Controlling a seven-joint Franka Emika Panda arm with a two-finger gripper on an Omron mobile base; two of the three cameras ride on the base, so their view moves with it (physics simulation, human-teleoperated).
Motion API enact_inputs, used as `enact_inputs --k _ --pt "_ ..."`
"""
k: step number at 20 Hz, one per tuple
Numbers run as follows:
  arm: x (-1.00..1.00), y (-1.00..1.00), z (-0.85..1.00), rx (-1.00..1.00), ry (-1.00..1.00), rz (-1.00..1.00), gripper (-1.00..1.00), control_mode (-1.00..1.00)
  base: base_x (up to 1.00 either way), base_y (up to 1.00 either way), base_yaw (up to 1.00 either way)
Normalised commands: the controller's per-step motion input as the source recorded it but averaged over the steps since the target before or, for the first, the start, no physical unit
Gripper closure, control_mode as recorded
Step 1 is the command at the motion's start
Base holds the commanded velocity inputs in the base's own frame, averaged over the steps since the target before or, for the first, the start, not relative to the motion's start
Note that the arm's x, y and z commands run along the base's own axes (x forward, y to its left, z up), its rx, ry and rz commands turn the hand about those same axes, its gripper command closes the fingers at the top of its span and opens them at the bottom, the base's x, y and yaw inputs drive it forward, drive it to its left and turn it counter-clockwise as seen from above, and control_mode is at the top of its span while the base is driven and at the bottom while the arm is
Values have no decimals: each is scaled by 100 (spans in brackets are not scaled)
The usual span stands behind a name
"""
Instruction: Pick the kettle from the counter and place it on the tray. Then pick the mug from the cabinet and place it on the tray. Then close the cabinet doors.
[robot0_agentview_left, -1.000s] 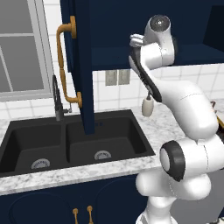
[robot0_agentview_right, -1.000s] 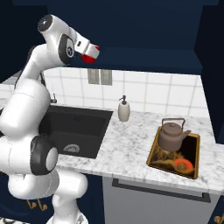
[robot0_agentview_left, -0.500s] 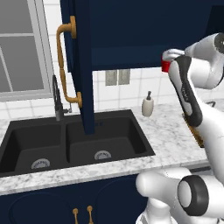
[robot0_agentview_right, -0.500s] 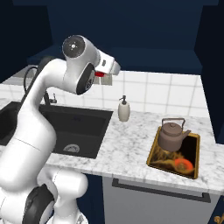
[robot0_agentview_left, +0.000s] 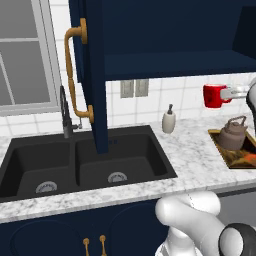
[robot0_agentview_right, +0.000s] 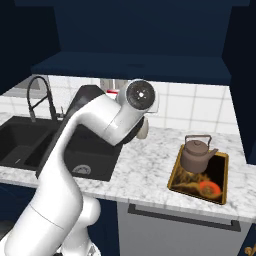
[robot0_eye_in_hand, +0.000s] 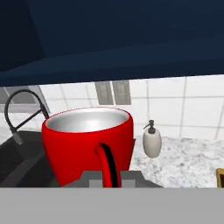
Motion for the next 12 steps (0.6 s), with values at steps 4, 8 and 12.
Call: enact_inputs --k 4,8,12 --pt "-5 -1 -78 -13 -13 1 100 -100 0 0 0" --pt "0 -1 -79 -15 -16 -3 100 -100 0 0 0" --pt "0 -8 -73 -15 -16 -6 100 -100 0 0 0"
